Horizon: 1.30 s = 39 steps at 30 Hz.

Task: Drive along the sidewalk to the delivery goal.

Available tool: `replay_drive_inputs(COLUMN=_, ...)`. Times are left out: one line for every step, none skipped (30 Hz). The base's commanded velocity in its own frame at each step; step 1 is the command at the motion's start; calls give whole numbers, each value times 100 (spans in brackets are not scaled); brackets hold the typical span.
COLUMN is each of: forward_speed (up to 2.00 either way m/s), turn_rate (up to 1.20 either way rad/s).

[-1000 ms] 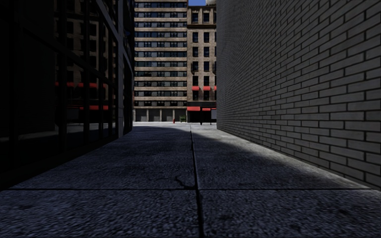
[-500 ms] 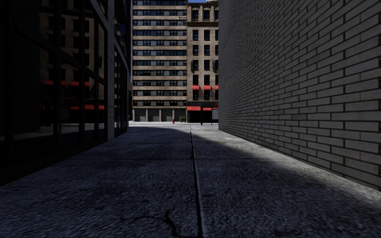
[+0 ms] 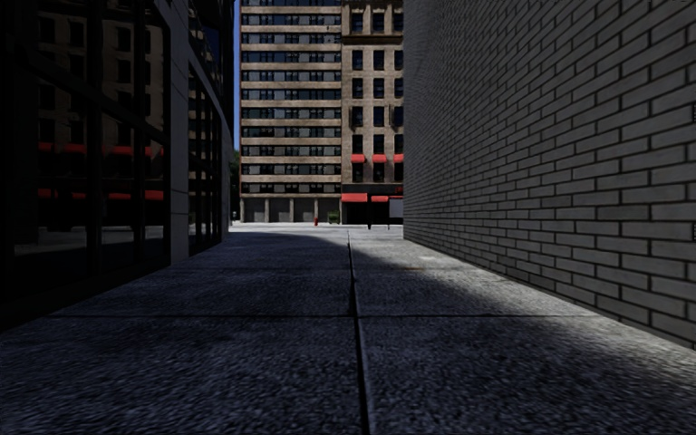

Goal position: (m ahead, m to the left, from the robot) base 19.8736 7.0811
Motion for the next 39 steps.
replay_drive_inputs(forward_speed=197, turn_rate=0)
replay_drive_inputs(forward_speed=197, turn_rate=0)
replay_drive_inputs(forward_speed=197, turn_rate=0)
replay_drive_inputs(forward_speed=197, turn_rate=0)
replay_drive_inputs(forward_speed=197, turn_rate=0)
replay_drive_inputs(forward_speed=197, turn_rate=0)
replay_drive_inputs(forward_speed=197, turn_rate=0)
replay_drive_inputs(forward_speed=197, turn_rate=0)
replay_drive_inputs(forward_speed=197, turn_rate=0)
replay_drive_inputs(forward_speed=197, turn_rate=0)
replay_drive_inputs(forward_speed=197, turn_rate=0)
replay_drive_inputs(forward_speed=197, turn_rate=0)
replay_drive_inputs(forward_speed=197, turn_rate=0)
replay_drive_inputs(forward_speed=197, turn_rate=0)
replay_drive_inputs(forward_speed=197, turn_rate=0)
replay_drive_inputs(forward_speed=197, turn_rate=0)
replay_drive_inputs(forward_speed=197, turn_rate=0)
replay_drive_inputs(forward_speed=197, turn_rate=0)
replay_drive_inputs(forward_speed=197, turn_rate=0)
replay_drive_inputs(forward_speed=197, turn_rate=0)
replay_drive_inputs(forward_speed=197, turn_rate=0)
replay_drive_inputs(forward_speed=197, turn_rate=0)
replay_drive_inputs(forward_speed=197, turn_rate=0)
replay_drive_inputs(forward_speed=197, turn_rate=0)
replay_drive_inputs(forward_speed=197, turn_rate=0)
replay_drive_inputs(forward_speed=197, turn_rate=0)
replay_drive_inputs(forward_speed=197, turn_rate=0)
replay_drive_inputs(forward_speed=197, turn_rate=0)
replay_drive_inputs(forward_speed=197, turn_rate=0)
replay_drive_inputs(forward_speed=197, turn_rate=0)
replay_drive_inputs(forward_speed=197, turn_rate=0)
replay_drive_inputs(forward_speed=197, turn_rate=0)
replay_drive_inputs(forward_speed=197, turn_rate=0)
replay_drive_inputs(forward_speed=197, turn_rate=0)
replay_drive_inputs(forward_speed=197, turn_rate=0)
replay_drive_inputs(forward_speed=197, turn_rate=0)
replay_drive_inputs(forward_speed=197, turn_rate=0)
replay_drive_inputs(forward_speed=197, turn_rate=0)
replay_drive_inputs(forward_speed=197, turn_rate=0)
